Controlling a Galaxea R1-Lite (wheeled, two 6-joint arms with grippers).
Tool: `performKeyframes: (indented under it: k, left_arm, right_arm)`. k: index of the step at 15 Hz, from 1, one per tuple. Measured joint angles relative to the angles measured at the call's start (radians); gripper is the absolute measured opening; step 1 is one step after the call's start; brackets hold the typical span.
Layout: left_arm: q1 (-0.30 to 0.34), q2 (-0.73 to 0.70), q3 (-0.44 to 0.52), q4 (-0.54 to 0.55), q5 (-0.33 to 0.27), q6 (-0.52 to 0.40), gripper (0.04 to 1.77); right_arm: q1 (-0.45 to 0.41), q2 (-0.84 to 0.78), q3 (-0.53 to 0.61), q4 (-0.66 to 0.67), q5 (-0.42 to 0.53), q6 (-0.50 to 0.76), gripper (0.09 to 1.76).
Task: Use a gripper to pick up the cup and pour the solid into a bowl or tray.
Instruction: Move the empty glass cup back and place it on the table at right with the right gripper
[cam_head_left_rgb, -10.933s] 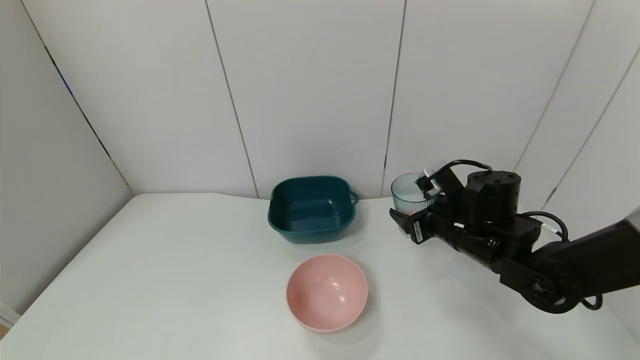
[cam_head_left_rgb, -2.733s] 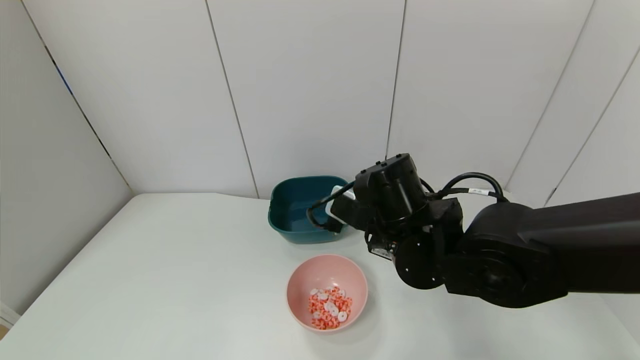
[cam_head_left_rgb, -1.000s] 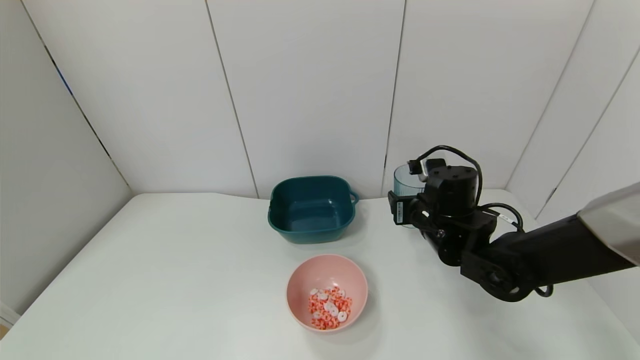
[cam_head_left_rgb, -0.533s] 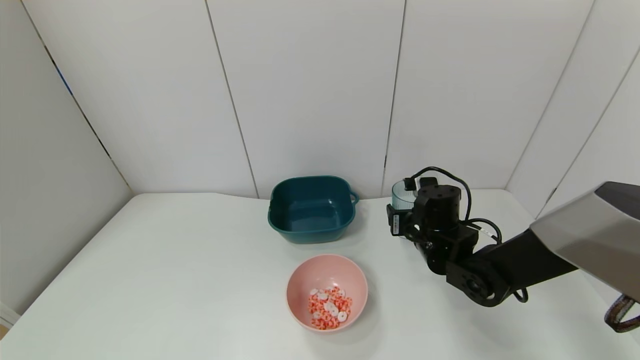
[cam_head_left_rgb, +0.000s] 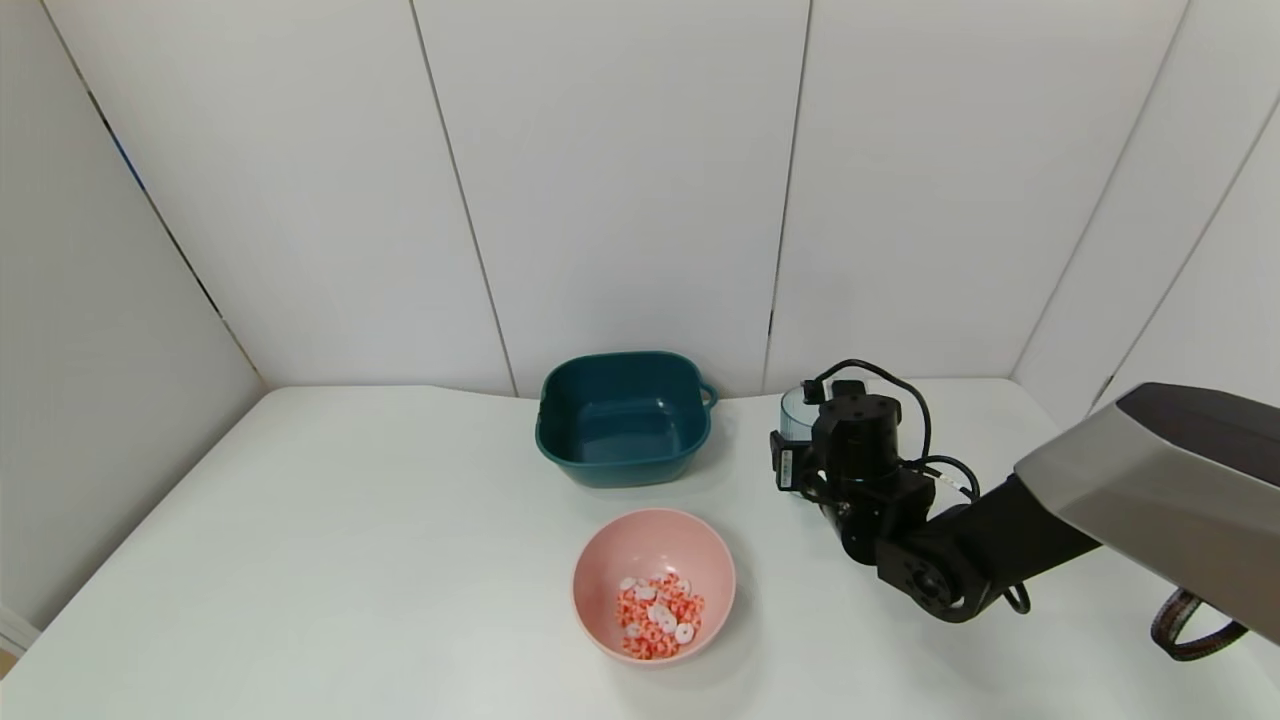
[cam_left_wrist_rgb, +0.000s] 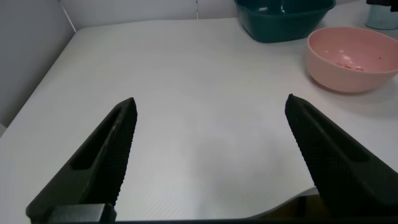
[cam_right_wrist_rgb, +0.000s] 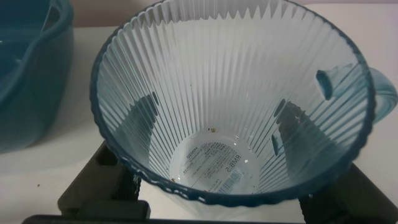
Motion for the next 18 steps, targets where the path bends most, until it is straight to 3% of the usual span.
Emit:
performKeyframes:
  k: [9, 18]
  left_arm:
    - [0.0, 0.0, 0.0, 0.0, 0.0, 0.0, 1.72]
    - [0.0, 0.0, 0.0, 0.0, 0.0, 0.0, 1.72]
  right_arm:
    - [0.0, 0.023, -0.008, 0.002, 0.003, 0.018, 1.38]
    - [0.003, 0.027, -0.011, 0.007, 0.006, 0.02, 1.62]
